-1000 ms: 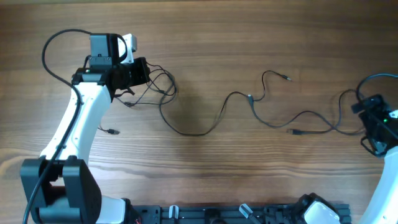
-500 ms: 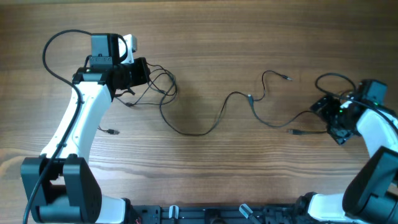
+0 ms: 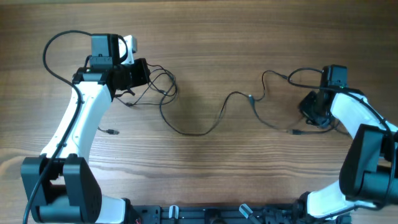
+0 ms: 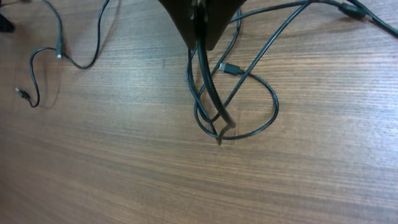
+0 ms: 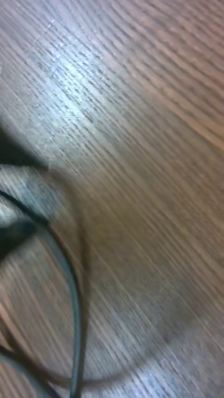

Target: Untangle cables

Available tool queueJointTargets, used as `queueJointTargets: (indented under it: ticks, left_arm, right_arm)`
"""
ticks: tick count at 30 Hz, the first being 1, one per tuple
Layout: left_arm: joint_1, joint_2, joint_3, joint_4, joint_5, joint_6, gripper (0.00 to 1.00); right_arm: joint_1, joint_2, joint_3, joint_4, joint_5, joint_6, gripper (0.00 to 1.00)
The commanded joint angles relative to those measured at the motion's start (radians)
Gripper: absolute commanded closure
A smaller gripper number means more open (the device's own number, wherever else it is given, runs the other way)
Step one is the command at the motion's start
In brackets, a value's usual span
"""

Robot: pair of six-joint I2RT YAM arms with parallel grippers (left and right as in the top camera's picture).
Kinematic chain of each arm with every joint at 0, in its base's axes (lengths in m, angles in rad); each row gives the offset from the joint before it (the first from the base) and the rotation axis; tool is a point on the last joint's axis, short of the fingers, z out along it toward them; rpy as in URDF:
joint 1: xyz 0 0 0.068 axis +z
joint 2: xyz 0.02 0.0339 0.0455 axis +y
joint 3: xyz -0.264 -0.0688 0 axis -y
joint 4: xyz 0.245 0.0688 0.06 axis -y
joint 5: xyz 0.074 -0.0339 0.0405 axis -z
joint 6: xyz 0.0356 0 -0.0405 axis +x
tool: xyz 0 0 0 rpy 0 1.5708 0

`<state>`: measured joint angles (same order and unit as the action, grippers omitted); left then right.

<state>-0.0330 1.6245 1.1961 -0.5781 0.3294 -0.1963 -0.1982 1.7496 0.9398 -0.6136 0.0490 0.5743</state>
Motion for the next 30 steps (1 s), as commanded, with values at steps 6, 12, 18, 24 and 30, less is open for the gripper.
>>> queueJointTargets:
  ticks: [6,12,18,24,30]
  left_arm:
    - [-0.002,0.008,0.006,-0.019,-0.006,-0.006,0.94]
    - [-0.003,0.008,0.006,-0.135,-0.005,-0.021,0.94]
    - [-0.003,0.008,0.006,-0.163,-0.005,-0.026,0.93]
    - [-0.003,0.008,0.006,-0.189,-0.005,-0.029,0.94]
    - [-0.003,0.008,0.006,-0.2,-0.005,-0.028,0.94]
  right_arm:
    - [0.007,0.034,0.262,-0.446,0.182,-0.047,0.95]
    - [-0.005,0.034,0.077,-0.292,0.257,-0.014,0.63]
    - [-0.013,0.04,-0.124,-0.078,0.189,0.051,0.0]
    - [-0.013,0.044,-0.274,0.18,0.046,0.159,0.21]
    - [-0.013,0.044,-0.409,0.249,0.025,0.272,0.0]
